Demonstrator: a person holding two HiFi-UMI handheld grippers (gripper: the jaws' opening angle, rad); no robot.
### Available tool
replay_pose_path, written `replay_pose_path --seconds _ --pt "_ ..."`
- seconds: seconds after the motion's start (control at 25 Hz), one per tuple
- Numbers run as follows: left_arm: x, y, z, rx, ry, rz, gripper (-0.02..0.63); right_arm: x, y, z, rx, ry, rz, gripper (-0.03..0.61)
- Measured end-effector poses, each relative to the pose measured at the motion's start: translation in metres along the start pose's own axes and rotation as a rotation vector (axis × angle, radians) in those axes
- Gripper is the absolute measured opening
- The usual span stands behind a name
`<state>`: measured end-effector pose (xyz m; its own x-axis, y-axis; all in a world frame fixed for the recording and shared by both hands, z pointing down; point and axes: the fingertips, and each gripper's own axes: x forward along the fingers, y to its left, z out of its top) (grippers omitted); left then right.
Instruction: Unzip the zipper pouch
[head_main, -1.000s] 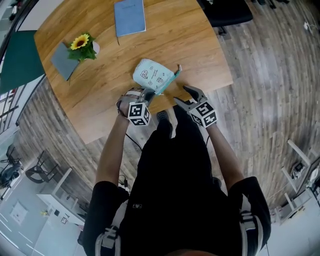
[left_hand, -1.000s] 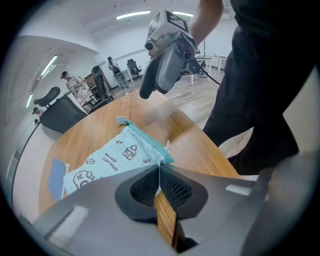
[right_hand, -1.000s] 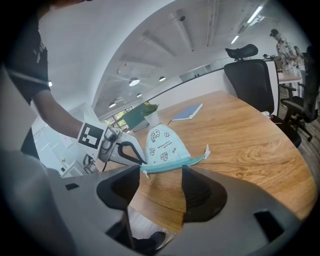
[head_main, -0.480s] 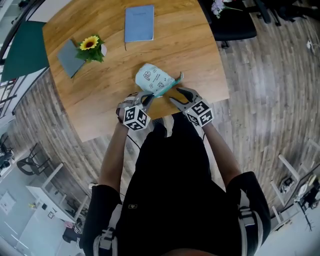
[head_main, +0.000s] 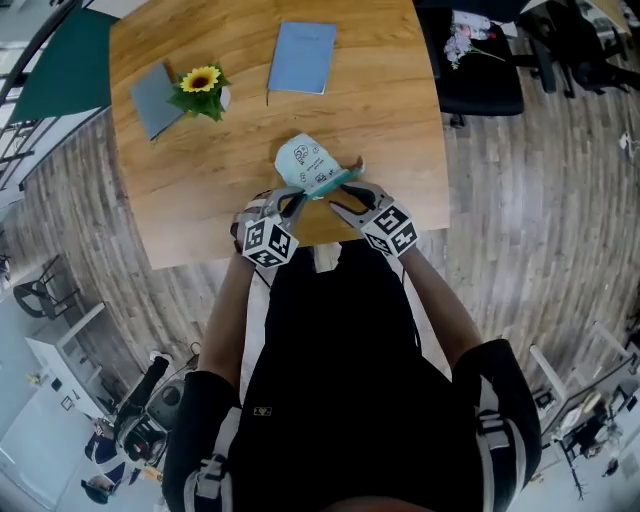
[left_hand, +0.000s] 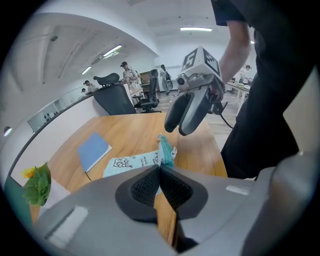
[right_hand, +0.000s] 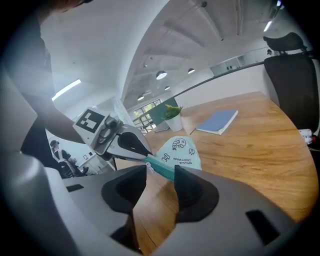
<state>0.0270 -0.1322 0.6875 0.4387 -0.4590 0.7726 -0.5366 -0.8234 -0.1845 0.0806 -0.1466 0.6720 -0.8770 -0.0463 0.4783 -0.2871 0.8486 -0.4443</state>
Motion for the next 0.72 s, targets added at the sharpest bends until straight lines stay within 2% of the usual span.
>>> replay_pose_path --seconds 0.28,0.44,0.72 --pt "-0.015 0.025 0.024 -0.061 -0.05 0.111 0.005 0.005 0.007 0.009 -0.065 0.037 0.084 0.141" --pt "-0.033 0.035 0.032 -0.08 -0.074 0.161 0.005 0.005 0.014 0.018 -0.073 0.023 0.084 0.129" --pt "-0.065 0.049 0.028 -0.05 -0.122 0.211 0.005 0.02 0.035 0.035 -0.098 -0.009 0.057 0.123"
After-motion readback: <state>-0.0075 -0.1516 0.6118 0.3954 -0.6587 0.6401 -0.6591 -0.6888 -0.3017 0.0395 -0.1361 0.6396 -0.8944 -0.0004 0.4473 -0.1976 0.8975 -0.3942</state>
